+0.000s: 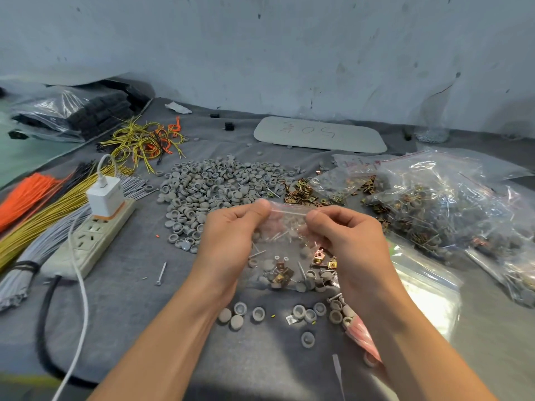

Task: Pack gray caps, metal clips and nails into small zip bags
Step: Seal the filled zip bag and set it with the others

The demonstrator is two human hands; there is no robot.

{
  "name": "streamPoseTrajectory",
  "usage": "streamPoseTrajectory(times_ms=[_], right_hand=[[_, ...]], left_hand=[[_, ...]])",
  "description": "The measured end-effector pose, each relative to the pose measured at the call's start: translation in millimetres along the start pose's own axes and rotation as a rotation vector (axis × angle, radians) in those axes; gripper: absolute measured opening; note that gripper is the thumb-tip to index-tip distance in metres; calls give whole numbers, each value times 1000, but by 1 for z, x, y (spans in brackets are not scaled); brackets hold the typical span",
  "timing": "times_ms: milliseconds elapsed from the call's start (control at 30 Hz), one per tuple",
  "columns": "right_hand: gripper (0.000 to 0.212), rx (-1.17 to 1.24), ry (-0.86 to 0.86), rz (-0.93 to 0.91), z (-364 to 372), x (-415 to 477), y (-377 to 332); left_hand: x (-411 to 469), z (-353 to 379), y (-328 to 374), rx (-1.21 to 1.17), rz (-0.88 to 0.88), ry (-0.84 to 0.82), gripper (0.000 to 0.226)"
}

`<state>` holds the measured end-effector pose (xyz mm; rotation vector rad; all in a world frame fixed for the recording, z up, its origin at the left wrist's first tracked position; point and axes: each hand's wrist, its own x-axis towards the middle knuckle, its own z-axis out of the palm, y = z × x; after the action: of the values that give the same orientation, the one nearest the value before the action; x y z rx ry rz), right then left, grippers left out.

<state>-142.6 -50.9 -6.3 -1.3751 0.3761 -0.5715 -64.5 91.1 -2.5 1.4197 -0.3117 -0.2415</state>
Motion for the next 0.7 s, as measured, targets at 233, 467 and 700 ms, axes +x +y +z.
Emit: streamPoseTrajectory(times_ms=[233,467,700], right_hand=[[30,-9,-21,-1,4,0,-1],[21,25,-17,39,-4,0,-4],[27,3,-27,54,-1,2,-3]], left_hand=[[2,-2,-7,80,98,127,30],[5,-5,-4,-1,78,131,17],[7,-3,-8,-54,56,155,17]])
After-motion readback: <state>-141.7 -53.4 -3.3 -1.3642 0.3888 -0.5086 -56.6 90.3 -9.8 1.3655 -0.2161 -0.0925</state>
